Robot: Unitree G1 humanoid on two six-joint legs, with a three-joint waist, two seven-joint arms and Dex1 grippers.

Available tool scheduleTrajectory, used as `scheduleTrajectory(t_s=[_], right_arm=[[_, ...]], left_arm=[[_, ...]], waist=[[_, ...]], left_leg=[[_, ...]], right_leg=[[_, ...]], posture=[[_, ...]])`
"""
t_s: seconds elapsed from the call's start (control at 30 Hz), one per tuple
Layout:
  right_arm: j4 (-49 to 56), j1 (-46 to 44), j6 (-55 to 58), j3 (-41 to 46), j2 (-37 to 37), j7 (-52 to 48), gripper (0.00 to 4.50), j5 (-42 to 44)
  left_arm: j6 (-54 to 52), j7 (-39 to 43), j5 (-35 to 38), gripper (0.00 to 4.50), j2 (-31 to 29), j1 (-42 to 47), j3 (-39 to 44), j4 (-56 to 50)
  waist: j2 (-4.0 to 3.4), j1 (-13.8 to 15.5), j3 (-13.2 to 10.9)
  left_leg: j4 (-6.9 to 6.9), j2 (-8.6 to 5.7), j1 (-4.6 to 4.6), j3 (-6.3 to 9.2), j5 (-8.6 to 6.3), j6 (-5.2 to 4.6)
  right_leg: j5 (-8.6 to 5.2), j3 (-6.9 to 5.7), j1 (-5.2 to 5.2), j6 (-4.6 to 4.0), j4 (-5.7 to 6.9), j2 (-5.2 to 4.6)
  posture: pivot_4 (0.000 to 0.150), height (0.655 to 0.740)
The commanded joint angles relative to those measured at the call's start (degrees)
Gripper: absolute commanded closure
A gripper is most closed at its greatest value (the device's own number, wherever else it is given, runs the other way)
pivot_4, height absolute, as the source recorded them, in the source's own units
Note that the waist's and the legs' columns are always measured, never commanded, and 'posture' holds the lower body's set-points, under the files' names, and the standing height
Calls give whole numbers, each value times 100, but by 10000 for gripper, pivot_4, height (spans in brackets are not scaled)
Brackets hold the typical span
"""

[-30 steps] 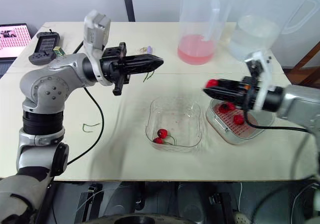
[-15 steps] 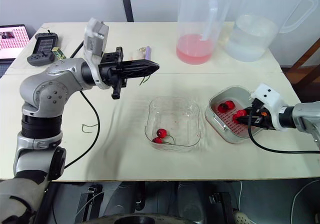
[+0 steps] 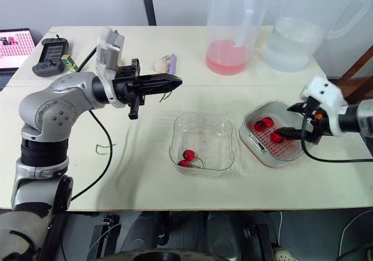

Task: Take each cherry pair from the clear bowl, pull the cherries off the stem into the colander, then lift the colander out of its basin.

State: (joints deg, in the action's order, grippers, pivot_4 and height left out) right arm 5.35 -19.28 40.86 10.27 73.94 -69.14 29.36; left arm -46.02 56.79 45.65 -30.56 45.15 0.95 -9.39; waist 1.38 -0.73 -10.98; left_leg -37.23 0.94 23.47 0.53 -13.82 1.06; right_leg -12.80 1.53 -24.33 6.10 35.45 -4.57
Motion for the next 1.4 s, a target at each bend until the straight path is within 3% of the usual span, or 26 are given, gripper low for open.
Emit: scheduleTrajectory(t_s=[0.03,0.23,0.43,0.7,0.87,1.13,1.27,1.4], right_arm=[[391,-263,434,581,83,-417,112,779],[655,-456,1064,1281,-211,-660,112,1984],[692,-1403,1372,969,-807,-397,112,2778],[683,-2317,1157,-85,-1518,-420,112,2511],[634,-2281,831,-560,-1779,-545,112,2088],[881,-2052,677,-730,-1799,-790,112,1940],[914,-2048,625,-772,-1856,-772,0,1899],[839,-1956,568,-719,-1802,-833,0,1849]], left_arm=[[9,14,102,45000,-143,-43,209,-215],[-58,-104,167,45000,-431,-394,423,-419],[-494,-499,375,45000,-1005,-1111,1066,-721],[-881,-850,345,45000,-1801,-3012,2166,-840],[-1505,-1437,698,45000,-1573,-3879,2655,-733],[-1575,-1213,339,45000,-1874,-4648,2448,-504],[-1560,-1281,317,31126,-1753,-4618,2490,-218],[-1491,-1316,190,10526,-1961,-4487,2731,226]], waist=[[0,-8,0],[1,-6,0],[-1,-63,-1],[-2,-24,-2],[-1,21,-2],[2,-5,-1],[2,-8,-1],[3,-6,-1]], left_leg=[[0,0,0,0,0,0],[-1,1,0,1,0,0],[-1,4,-3,0,0,0],[4,5,-6,-3,0,0],[2,3,-4,-2,0,0],[3,4,-3,-2,-1,1],[4,5,-5,-2,-1,1],[5,5,-5,-3,-1,1]], right_leg=[[0,0,0,0,0,0],[0,-1,0,0,1,0],[1,-1,0,-1,4,0],[-1,-2,-3,-4,5,-5],[-1,-4,-2,-4,4,-10],[0,-6,-8,-7,8,-10],[0,-7,-9,-9,8,-10],[0,-7,-9,-10,6,-11]], posture=[[1500,7400],[1500,7400],[1500,7400],[1500,7400],[1500,7400],[1500,7400],[1500,7400],[1500,7400]])
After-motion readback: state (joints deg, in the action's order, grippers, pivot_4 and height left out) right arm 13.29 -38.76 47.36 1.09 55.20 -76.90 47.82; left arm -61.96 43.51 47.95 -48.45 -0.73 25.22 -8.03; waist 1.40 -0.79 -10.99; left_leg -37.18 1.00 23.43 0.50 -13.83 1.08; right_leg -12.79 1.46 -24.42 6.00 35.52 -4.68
